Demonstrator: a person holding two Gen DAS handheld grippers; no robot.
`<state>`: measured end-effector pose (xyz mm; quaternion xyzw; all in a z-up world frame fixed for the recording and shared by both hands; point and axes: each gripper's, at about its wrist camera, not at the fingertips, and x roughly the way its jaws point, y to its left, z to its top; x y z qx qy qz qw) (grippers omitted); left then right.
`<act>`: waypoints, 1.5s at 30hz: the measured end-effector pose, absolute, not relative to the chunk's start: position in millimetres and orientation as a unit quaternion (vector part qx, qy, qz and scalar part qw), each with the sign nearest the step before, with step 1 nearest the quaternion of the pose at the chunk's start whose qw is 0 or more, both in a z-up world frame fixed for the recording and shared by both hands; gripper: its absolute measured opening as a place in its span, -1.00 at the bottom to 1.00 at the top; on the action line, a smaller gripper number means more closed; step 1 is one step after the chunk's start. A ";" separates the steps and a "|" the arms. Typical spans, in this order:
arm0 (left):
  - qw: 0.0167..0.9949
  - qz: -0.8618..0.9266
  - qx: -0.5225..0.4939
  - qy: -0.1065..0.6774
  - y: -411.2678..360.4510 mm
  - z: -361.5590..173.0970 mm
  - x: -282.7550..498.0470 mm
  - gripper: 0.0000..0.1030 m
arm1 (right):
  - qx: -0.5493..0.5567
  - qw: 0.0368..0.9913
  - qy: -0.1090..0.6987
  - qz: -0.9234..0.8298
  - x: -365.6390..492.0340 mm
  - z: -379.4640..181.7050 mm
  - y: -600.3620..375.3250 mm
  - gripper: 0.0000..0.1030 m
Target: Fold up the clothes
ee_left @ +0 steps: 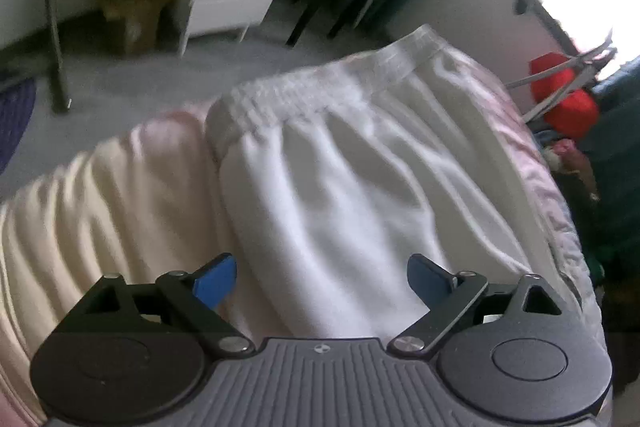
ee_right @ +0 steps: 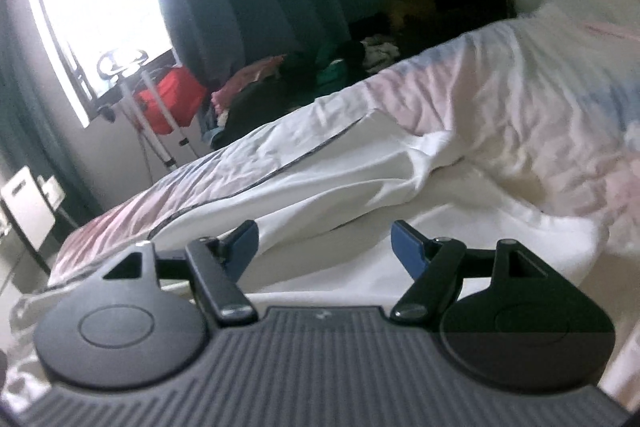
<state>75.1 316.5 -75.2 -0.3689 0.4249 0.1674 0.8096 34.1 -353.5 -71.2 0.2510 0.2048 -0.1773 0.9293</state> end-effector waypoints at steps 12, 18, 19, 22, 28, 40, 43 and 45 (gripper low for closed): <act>0.807 0.083 -0.488 0.323 338.5 -75.5 58.2 0.45 | 0.435 0.825 0.140 -0.333 -27.3 -104.3 -457.7 0.50; 0.805 0.074 -0.498 0.313 336.3 -76.4 54.6 0.59 | 0.526 0.748 0.150 -0.376 -41.4 -145.0 -481.8 0.49; 0.802 0.086 -0.489 0.332 335.0 -80.0 57.2 0.58 | 0.529 0.746 0.151 -0.375 -41.1 -149.4 -484.9 0.48; 0.785 0.108 -0.481 0.374 334.7 -93.9 61.9 0.46 | 0.535 0.731 0.179 -0.383 -33.5 -162.0 -494.3 0.48; 0.781 0.131 -0.482 0.375 341.0 -97.5 60.0 -0.09 | 0.566 0.716 0.204 -0.353 -21.1 -183.1 -497.4 -0.13; 0.861 0.098 -0.440 0.236 332.7 -40.0 14.3 -0.95 | 0.479 0.795 0.114 -0.354 -27.5 -131.3 -470.0 -0.89; 0.874 0.090 -0.432 0.204 330.4 -23.9 6.5 -0.96 | 0.488 0.787 0.100 -0.365 -34.9 -125.8 -476.2 -0.89; 0.878 0.088 -0.429 0.194 329.6 -16.5 6.4 -0.96 | 0.478 0.792 0.100 -0.366 -33.4 -118.5 -477.8 -0.89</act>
